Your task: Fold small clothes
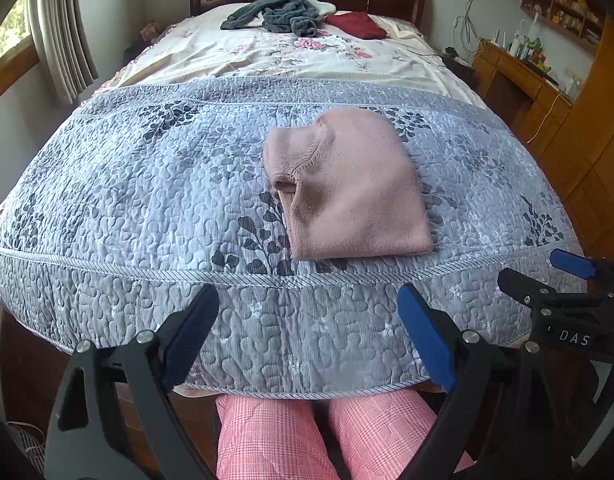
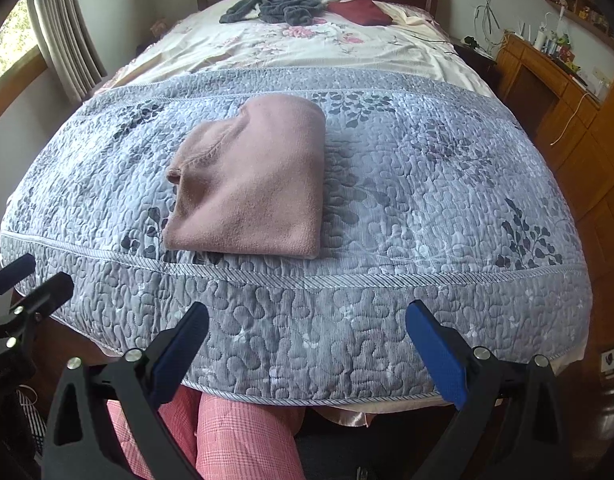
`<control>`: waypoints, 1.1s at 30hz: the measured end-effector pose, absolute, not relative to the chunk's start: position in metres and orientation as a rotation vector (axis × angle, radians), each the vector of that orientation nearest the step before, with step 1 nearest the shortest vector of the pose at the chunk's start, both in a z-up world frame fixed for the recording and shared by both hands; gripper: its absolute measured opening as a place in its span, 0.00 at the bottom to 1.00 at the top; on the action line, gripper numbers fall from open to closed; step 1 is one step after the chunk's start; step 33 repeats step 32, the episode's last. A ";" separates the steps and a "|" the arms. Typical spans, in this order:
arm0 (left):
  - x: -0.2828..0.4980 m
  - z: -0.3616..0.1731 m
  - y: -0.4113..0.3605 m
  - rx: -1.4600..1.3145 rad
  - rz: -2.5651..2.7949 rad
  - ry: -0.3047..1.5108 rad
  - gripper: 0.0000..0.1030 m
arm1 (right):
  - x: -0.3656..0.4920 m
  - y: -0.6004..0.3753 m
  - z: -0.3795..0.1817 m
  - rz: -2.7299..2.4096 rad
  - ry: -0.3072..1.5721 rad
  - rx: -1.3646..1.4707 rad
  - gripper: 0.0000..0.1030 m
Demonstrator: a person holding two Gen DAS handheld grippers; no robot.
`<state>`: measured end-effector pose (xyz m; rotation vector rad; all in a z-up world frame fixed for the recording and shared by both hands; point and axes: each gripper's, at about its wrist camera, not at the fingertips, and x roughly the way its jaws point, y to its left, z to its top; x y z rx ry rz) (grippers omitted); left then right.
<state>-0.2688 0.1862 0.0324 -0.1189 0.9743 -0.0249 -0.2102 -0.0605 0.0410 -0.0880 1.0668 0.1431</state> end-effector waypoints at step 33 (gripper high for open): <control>-0.240 0.015 0.176 -0.099 -0.026 1.006 0.87 | -0.174 -0.079 0.023 0.076 1.086 -0.070 0.96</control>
